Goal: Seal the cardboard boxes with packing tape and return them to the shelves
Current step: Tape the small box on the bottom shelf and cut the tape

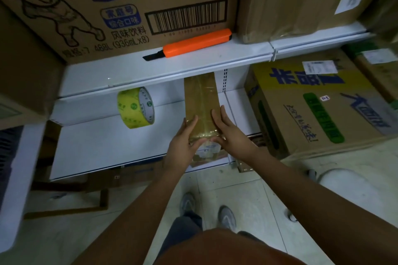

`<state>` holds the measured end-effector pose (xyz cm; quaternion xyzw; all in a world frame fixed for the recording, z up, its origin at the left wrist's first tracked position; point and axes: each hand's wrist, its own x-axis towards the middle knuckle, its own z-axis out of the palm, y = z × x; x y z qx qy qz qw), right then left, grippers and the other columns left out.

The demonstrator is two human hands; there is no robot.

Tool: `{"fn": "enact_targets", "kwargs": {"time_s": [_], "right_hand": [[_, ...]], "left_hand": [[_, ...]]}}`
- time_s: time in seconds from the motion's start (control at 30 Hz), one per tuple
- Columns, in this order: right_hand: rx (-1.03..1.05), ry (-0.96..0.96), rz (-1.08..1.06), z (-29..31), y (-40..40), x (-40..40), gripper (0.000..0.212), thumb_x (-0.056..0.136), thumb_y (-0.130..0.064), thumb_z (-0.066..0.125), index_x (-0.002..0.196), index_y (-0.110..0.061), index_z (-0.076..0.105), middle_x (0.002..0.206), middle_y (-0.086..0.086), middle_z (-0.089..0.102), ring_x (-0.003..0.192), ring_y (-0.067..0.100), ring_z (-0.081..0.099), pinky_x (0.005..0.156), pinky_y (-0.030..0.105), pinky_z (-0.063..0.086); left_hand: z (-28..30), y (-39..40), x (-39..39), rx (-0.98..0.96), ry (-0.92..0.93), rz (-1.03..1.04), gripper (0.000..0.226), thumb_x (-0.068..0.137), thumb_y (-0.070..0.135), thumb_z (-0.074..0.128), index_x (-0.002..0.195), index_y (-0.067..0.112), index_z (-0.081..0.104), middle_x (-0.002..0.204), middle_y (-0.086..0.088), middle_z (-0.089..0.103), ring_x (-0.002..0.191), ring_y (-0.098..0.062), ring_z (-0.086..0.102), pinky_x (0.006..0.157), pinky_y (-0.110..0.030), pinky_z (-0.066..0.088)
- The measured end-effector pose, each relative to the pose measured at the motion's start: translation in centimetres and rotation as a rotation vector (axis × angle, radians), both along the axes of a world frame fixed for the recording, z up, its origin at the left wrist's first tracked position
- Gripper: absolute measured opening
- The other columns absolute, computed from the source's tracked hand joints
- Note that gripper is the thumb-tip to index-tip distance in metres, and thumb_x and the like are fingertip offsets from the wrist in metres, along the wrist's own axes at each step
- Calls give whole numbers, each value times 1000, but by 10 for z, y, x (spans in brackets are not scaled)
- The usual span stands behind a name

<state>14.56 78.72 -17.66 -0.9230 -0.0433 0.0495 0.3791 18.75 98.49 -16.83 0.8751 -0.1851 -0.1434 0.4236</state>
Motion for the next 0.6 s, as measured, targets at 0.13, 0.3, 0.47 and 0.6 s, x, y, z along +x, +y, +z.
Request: {"fn": "enact_targets", "kwargs": {"time_s": [0.13, 0.3, 0.47, 0.6], "right_hand": [[-78, 50, 14, 1, -3, 10, 86, 100, -32, 57, 158, -22, -5, 164, 19, -14, 142, 39, 35, 107, 44, 44], [-298, 63, 25, 12, -4, -2, 88, 96, -51, 54, 155, -39, -10, 162, 13, -25, 150, 42, 10, 117, 49, 27], [-340, -560, 14, 57, 24, -4, 53, 100, -34, 51, 150, -16, 43, 155, 15, 38, 136, 36, 42, 110, 49, 40], [-233, -871, 24, 109, 59, 10, 39, 99, -15, 53, 136, -6, 58, 134, 17, 57, 116, 34, 57, 99, 44, 45]], "left_hand": [[2, -2, 5, -22, 20, 23, 73, 90, 38, 69, 153, 36, 33, 161, 0, 31, 142, -15, 40, 116, -37, 38], [15, 27, -1, -29, 295, -13, 105, 87, 38, 72, 160, 29, -3, 161, 16, 10, 145, -3, 21, 113, -22, 26], [37, 77, -26, -228, 6, 811, 33, 101, 8, 52, 134, 9, 56, 136, -11, 58, 127, -26, 54, 108, -27, 38], [104, 91, -21, -456, -130, 918, 27, 100, 38, 55, 118, 18, 59, 112, -5, 65, 107, -21, 63, 99, -40, 51]]}}
